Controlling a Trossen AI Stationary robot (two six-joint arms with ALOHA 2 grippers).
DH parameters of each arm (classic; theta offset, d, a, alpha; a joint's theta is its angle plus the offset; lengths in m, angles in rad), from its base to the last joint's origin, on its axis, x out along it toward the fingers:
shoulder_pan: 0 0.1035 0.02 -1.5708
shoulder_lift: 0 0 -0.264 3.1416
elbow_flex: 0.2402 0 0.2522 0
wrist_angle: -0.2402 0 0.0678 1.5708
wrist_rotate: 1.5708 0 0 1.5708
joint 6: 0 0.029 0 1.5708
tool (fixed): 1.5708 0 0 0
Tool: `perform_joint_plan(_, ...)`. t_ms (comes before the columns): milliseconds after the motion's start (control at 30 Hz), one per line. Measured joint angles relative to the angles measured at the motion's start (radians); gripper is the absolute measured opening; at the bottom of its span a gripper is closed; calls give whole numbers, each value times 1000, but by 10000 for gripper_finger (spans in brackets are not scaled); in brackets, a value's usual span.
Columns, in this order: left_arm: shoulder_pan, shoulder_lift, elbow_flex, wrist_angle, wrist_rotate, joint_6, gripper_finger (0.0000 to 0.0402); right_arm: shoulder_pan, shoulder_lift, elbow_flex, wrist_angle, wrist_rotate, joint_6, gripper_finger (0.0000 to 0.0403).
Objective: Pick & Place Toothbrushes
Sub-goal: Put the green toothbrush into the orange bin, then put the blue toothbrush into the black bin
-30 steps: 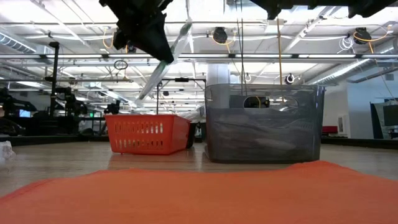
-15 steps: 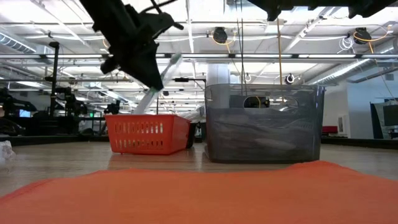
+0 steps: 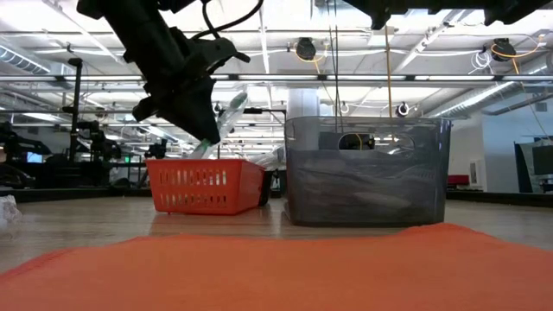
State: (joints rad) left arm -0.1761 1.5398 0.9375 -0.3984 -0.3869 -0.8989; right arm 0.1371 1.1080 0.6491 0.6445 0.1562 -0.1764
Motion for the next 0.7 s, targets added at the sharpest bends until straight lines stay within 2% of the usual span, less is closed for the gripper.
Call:
perform_joint_plan(367,0,0,0,0,-6,15,125,0,0,0,-7,0,0,105)
perform_joint_plan(567,0,0,0,0,4,67,144,0,0,0,-7,0,0,102)
perform_joint_plan(700,-14,-5,0,0,91,113,145,0,0,0,-7,0,0,102)
